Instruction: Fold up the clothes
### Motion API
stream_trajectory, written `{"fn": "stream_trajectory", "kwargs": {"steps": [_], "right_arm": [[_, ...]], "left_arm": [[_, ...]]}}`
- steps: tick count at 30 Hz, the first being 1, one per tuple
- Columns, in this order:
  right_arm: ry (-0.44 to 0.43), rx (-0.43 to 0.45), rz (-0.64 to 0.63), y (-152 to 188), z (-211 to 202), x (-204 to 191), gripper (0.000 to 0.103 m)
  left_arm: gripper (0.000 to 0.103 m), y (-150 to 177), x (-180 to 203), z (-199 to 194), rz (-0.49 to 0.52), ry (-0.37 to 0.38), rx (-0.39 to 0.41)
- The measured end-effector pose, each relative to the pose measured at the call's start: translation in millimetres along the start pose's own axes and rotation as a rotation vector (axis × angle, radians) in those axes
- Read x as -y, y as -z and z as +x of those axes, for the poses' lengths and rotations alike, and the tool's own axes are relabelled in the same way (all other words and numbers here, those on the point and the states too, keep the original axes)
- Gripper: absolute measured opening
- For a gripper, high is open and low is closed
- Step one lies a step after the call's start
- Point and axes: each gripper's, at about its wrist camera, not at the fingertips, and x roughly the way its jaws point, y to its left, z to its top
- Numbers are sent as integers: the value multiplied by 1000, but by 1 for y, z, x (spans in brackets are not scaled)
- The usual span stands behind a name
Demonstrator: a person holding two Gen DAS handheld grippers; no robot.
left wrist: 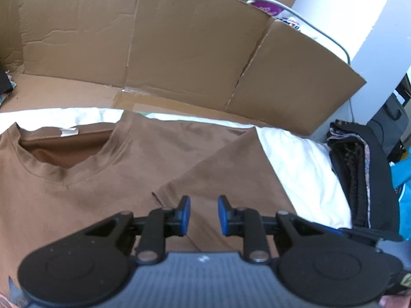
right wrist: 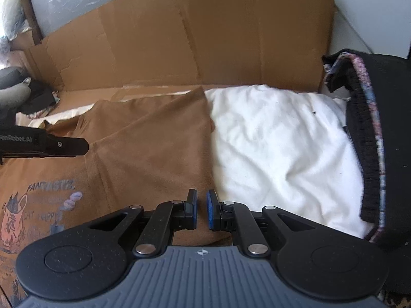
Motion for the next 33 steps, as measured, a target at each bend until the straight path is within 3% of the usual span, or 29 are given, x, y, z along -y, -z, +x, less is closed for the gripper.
{"fn": "stream_trajectory", "kwargs": {"steps": [15, 33], "right_arm": [[-46, -39, -15, 12, 9, -13, 8], [-80, -66, -44, 36, -12, -27, 11]], "left_arm": [[30, 17, 6, 5, -38, 33, -28], [30, 59, 36, 6, 24, 92, -117]]}}
